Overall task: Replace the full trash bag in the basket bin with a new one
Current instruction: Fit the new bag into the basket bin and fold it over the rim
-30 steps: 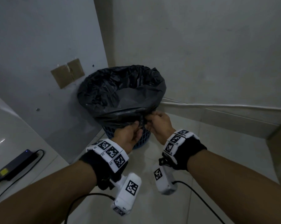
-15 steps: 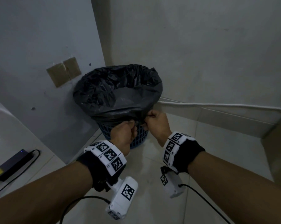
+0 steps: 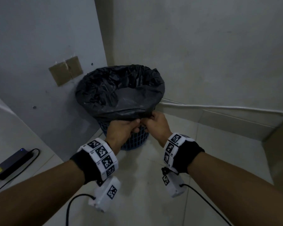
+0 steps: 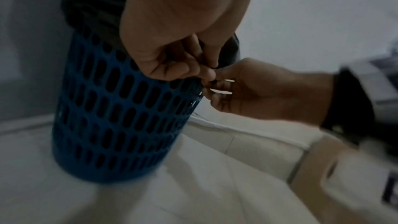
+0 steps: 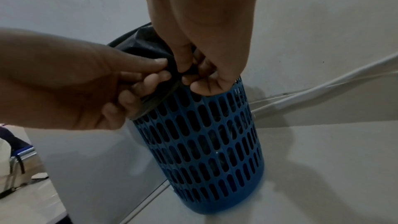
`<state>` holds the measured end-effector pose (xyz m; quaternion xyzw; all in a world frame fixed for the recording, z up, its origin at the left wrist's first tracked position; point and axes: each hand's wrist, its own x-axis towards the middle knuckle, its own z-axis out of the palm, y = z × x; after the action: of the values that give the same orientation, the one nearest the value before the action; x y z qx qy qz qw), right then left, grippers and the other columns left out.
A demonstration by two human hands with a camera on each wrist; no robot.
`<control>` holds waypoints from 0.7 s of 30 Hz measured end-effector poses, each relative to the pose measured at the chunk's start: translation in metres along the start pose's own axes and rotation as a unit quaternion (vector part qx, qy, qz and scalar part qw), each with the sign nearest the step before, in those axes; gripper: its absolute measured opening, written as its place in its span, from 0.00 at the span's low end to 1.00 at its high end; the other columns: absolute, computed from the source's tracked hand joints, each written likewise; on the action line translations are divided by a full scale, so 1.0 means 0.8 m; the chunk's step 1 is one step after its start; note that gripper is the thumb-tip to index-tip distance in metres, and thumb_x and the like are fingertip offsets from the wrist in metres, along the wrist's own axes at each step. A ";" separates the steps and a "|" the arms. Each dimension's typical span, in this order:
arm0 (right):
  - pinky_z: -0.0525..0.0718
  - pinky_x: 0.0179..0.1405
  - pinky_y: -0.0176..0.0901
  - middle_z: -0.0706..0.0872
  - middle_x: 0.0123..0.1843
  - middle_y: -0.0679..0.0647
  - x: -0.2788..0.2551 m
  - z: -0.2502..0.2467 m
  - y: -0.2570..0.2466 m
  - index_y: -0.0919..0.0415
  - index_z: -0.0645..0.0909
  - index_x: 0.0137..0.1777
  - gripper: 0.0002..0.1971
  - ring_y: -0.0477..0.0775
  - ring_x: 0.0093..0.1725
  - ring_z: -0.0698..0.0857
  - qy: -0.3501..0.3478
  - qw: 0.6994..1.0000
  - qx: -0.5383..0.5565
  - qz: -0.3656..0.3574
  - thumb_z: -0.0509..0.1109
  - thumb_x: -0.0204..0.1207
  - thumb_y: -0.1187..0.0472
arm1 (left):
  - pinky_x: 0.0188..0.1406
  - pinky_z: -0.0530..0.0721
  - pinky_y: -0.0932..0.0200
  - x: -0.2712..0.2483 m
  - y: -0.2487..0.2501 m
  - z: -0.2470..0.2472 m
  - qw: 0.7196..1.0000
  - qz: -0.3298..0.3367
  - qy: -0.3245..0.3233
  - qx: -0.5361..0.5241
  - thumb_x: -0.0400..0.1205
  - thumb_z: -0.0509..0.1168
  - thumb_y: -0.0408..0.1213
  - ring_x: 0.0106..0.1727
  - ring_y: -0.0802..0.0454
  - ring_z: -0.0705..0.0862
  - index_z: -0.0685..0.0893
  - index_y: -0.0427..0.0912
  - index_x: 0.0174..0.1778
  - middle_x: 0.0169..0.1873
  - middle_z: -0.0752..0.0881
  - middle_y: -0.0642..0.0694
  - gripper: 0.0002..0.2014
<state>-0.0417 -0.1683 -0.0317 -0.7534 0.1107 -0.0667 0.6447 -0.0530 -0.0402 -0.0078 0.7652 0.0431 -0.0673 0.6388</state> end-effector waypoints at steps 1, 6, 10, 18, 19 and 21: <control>0.81 0.39 0.47 0.86 0.35 0.53 0.000 0.001 0.000 0.59 0.83 0.43 0.03 0.53 0.38 0.84 0.004 1.000 -0.001 0.004 0.69 0.71 0.66 | 0.24 0.76 0.64 -0.004 -0.001 -0.007 0.997 0.054 -0.002 0.058 0.78 0.71 0.45 0.22 0.60 0.80 0.90 0.39 0.33 0.27 0.88 0.46 0.14; 0.84 0.48 0.54 0.90 0.46 0.55 0.000 0.002 -0.005 0.58 0.86 0.50 0.09 0.58 0.48 0.86 0.019 1.000 0.010 0.009 0.69 0.71 0.62 | 0.33 0.78 0.51 -0.014 -0.017 -0.041 0.849 0.375 0.037 0.369 0.82 0.62 0.52 0.34 0.52 0.79 0.89 0.48 0.36 0.29 0.85 0.52 0.17; 0.86 0.50 0.64 0.90 0.48 0.61 0.004 0.008 -0.007 0.60 0.85 0.50 0.10 0.66 0.51 0.87 0.041 0.999 0.025 0.023 0.67 0.70 0.63 | 0.50 0.71 0.50 -0.001 -0.014 -0.050 0.693 0.562 0.096 0.441 0.82 0.65 0.46 0.52 0.45 0.78 0.88 0.49 0.48 0.49 0.84 0.48 0.08; 0.83 0.30 0.41 0.84 0.41 0.62 0.004 -0.012 -0.023 0.63 0.75 0.49 0.11 0.56 0.35 0.84 0.037 0.989 0.129 0.061 0.69 0.71 0.74 | 0.54 0.72 0.43 0.035 -0.005 -0.042 0.609 0.472 0.064 0.634 0.75 0.70 0.52 0.57 0.38 0.78 0.61 0.56 0.81 0.65 0.78 0.41 0.38; 0.83 0.29 0.39 0.84 0.40 0.62 0.003 -0.015 -0.026 0.62 0.76 0.50 0.11 0.54 0.34 0.84 0.025 0.988 0.139 0.062 0.69 0.72 0.75 | 0.51 0.73 0.43 0.038 -0.006 -0.040 0.601 0.478 0.074 0.637 0.75 0.71 0.50 0.54 0.38 0.79 0.61 0.56 0.81 0.62 0.79 0.40 0.39; 0.83 0.29 0.37 0.84 0.38 0.61 0.000 -0.020 -0.030 0.63 0.79 0.51 0.10 0.52 0.32 0.83 0.004 0.988 0.138 0.062 0.68 0.74 0.75 | 0.45 0.73 0.45 0.045 -0.005 -0.037 0.594 0.497 0.093 0.626 0.78 0.70 0.44 0.47 0.39 0.79 0.61 0.57 0.81 0.55 0.80 0.40 0.36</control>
<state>-0.0434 -0.1802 -0.0058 -0.6485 0.1490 -0.0444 0.7452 -0.0166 -0.0110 -0.0123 0.8822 -0.3370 0.3215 -0.0696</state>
